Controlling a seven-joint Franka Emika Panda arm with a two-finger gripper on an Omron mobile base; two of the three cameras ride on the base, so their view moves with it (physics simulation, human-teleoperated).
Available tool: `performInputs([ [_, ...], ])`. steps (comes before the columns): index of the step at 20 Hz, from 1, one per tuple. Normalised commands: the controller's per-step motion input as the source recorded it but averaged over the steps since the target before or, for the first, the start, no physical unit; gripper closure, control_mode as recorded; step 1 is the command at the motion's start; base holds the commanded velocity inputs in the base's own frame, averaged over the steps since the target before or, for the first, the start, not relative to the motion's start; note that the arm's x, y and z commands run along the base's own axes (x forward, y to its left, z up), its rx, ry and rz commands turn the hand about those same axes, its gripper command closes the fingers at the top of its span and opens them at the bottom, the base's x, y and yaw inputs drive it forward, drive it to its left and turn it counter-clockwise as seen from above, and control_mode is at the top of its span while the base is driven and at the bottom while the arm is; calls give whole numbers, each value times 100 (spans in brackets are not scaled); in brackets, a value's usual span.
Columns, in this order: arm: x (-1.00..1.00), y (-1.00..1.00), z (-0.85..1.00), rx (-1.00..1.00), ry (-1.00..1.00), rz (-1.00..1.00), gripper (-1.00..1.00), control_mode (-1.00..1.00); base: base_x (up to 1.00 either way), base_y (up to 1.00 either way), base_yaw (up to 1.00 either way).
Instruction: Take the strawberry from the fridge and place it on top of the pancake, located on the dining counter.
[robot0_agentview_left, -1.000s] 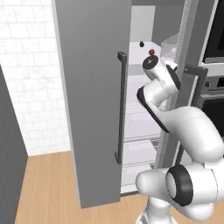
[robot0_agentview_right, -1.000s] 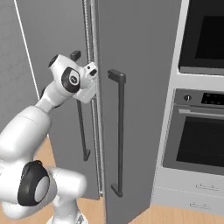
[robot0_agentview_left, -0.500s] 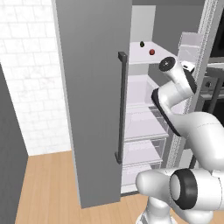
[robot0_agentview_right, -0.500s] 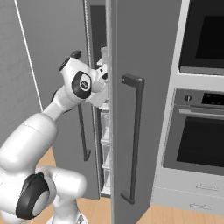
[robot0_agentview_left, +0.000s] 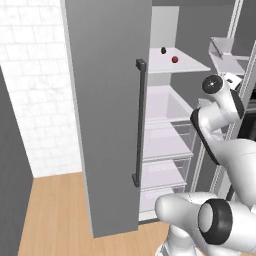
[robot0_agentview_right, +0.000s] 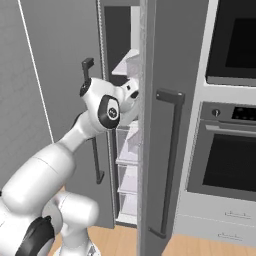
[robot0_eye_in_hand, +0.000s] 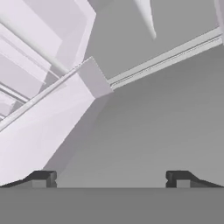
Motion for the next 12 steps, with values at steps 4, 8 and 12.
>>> performInputs([
  [4,-12,-82,21,0,0,-17,-100,-100,0,0,0],
  [8,-2,-80,19,0,0,-18,-100,-100,0,0,0],
  [12,0,-77,13,0,0,-18,-100,-100,0,0,0],
])
